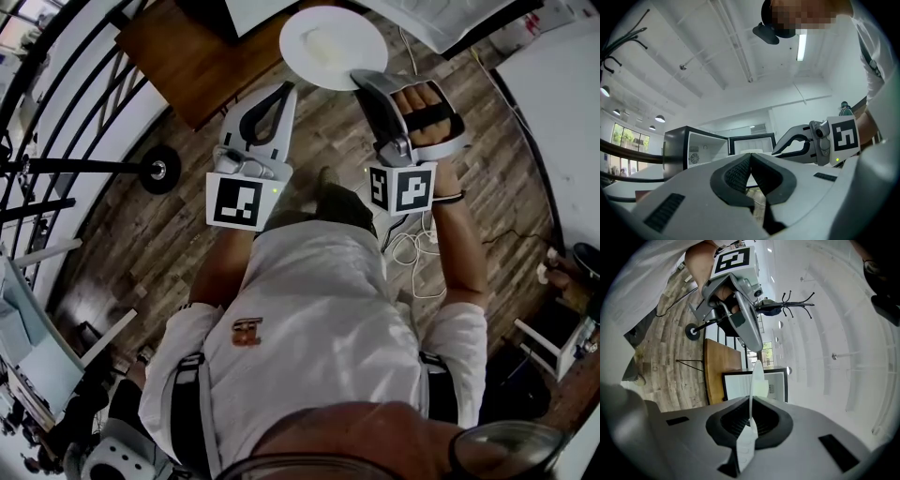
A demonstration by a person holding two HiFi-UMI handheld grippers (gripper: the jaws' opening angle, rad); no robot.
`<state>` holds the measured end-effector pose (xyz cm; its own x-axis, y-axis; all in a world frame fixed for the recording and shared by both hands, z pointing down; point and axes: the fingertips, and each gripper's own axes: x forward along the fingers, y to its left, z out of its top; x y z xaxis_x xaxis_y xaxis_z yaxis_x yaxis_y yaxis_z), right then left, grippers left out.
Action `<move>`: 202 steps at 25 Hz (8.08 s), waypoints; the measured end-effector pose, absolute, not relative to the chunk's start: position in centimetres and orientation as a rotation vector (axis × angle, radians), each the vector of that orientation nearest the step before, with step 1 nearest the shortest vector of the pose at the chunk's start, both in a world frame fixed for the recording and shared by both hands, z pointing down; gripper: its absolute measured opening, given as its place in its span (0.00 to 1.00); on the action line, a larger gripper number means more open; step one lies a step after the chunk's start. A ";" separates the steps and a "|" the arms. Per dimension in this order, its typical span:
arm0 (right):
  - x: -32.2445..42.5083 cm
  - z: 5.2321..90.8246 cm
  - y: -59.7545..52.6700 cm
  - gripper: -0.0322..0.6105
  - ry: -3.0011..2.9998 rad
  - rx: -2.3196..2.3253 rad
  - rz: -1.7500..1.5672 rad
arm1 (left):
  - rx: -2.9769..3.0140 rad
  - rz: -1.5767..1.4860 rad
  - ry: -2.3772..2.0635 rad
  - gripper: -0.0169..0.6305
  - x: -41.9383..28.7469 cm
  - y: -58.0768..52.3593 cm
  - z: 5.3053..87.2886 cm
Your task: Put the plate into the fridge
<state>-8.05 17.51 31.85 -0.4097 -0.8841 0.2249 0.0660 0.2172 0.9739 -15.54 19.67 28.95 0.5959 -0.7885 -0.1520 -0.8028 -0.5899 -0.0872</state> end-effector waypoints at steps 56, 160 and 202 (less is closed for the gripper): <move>6.0 35.9 -27.6 0.11 -1.756 0.596 -1.475 | -2.479 0.014 1.720 0.05 0.5 -21.0 32.5; -0.1 35.8 -37.3 0.23 -1.913 0.693 -1.161 | -2.595 0.068 1.618 0.06 -5.0 -29.3 32.1; 1.1 31.8 -23.7 0.10 -3.063 0.878 -0.154 | -2.642 0.128 1.562 0.05 -1.4 -24.4 31.1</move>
<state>1.12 -23.70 31.83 -0.8475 -0.5257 -0.0732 -0.5304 0.8440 0.0794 -1.37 -24.37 31.09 0.4800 -0.8707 -0.1068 -0.8765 -0.4811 -0.0177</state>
